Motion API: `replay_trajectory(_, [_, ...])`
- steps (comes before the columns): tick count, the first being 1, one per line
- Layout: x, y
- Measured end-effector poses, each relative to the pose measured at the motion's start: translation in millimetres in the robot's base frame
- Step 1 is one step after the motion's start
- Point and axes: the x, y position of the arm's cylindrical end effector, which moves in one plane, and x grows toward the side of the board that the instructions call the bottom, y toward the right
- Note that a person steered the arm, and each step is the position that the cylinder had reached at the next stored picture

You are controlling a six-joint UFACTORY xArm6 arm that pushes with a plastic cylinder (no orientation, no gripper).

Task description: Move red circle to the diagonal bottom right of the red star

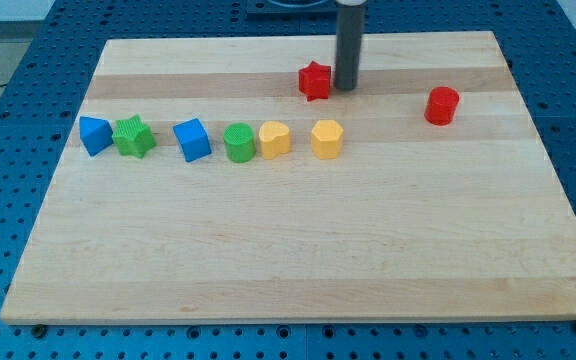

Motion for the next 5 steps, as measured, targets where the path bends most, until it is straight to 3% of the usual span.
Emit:
replay_trajectory(1, [-9.1,103.3])
replay_trajectory(2, [32.6,178.3])
replay_trajectory(3, [87.4,163.7])
replay_trajectory(4, [72.5,126.3])
replay_trajectory(5, [28.3,78.6])
